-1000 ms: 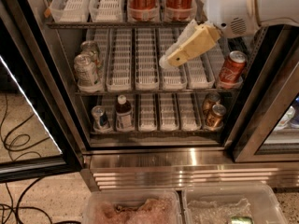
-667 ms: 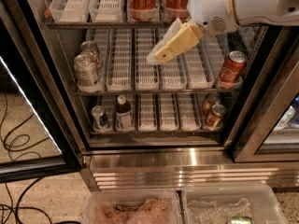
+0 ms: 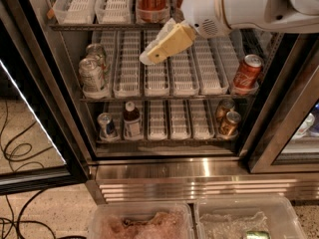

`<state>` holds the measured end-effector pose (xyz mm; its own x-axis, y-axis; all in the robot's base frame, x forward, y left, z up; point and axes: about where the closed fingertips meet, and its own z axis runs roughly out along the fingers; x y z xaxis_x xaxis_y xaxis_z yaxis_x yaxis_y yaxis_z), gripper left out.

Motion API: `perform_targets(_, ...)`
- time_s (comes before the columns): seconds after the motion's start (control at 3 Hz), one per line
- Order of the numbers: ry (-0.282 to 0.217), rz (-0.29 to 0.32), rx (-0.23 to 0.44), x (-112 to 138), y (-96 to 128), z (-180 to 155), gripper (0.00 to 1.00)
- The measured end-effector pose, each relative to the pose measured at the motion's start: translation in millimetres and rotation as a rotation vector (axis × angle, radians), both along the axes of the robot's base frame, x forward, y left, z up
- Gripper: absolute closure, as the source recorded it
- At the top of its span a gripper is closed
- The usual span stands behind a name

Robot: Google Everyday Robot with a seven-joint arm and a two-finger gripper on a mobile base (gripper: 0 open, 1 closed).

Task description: Pick coke can from top shelf of fridge

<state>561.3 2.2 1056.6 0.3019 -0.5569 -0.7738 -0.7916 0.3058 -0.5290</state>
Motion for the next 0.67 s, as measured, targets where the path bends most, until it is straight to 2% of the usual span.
perform_targets(0.33,-0.01,-0.039,0.039,4.4,12.9,-2.8,0.0)
perform_targets(0.67,-0.016,-0.045,0.042,5.9,12.8,-1.3,0.0)
